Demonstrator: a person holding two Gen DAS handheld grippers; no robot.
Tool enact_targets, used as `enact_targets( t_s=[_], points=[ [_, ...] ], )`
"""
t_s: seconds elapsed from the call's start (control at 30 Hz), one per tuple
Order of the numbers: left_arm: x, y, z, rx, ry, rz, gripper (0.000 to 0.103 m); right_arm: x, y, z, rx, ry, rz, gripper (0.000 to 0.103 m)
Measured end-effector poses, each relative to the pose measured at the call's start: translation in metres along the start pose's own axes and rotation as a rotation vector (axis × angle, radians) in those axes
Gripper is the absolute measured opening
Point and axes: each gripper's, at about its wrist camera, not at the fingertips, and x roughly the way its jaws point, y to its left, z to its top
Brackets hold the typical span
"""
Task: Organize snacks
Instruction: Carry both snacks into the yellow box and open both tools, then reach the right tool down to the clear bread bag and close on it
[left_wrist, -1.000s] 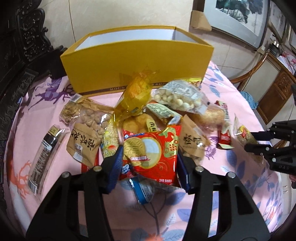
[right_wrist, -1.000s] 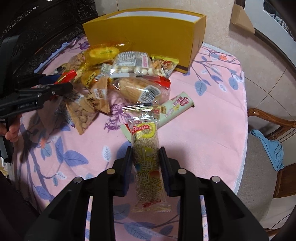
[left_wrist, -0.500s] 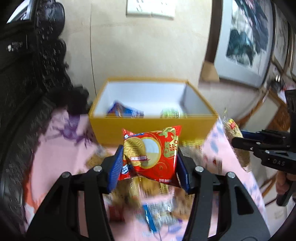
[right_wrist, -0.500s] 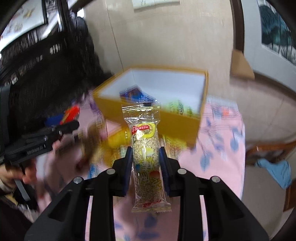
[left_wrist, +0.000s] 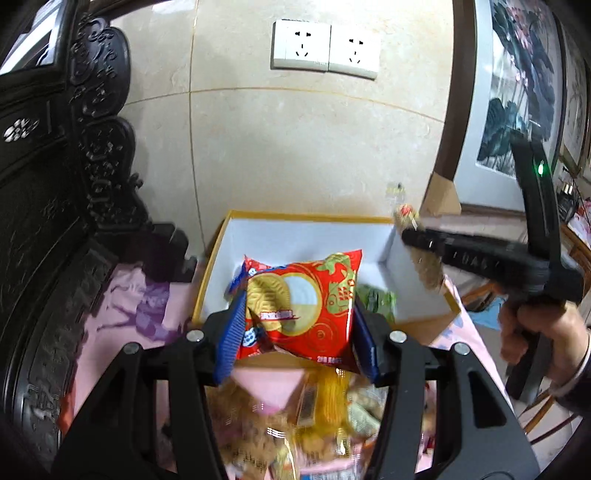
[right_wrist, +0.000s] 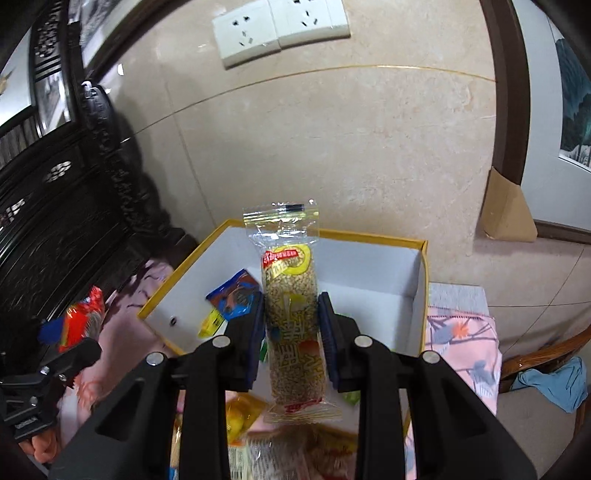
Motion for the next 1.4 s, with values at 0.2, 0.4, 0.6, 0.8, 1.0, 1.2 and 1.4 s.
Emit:
enact_targets(
  t_s=[0.2, 0.4, 0.6, 0.8, 1.0, 1.2, 1.4],
  points=[
    [0.034, -0.002, 0.035, 0.013, -0.017, 0.006, 0.054, 0.02, -0.001, 0.006, 0.016, 0.015, -0.031, 0.029],
    [0.054, -0.002, 0.055, 0.017, -0.019, 0.023, 0.054, 0.033, -0.007, 0.009, 0.046, 0.031, -0.055, 0.029],
    [0.061, -0.005, 0.061, 0.032, -0.009, 0.029, 0.054, 0.041, -0.012, 0.008, 0.065, 0.055, -0.054, 0.031],
    [0.081, -0.004, 0.059, 0.011, 0.071, 0.055, 0.058, 0.039, -0.015, 0.007, 0.106, 0.073, -0.069, 0.054],
    [0.091, -0.008, 0.056, 0.021, 0.098, 0.055, 0.065, 0.021, -0.015, 0.006, 0.117, 0.055, -0.057, 0.054],
    [0.093, -0.013, 0.057, 0.041, 0.104, 0.083, 0.091, -0.007, -0.014, -0.001, 0.139, 0.025, -0.026, 0.054],
    [0.077, -0.009, 0.053, 0.025, 0.086, 0.072, 0.097, -0.035, -0.012, -0.036, 0.097, 0.06, -0.001, 0.055]
  ],
)
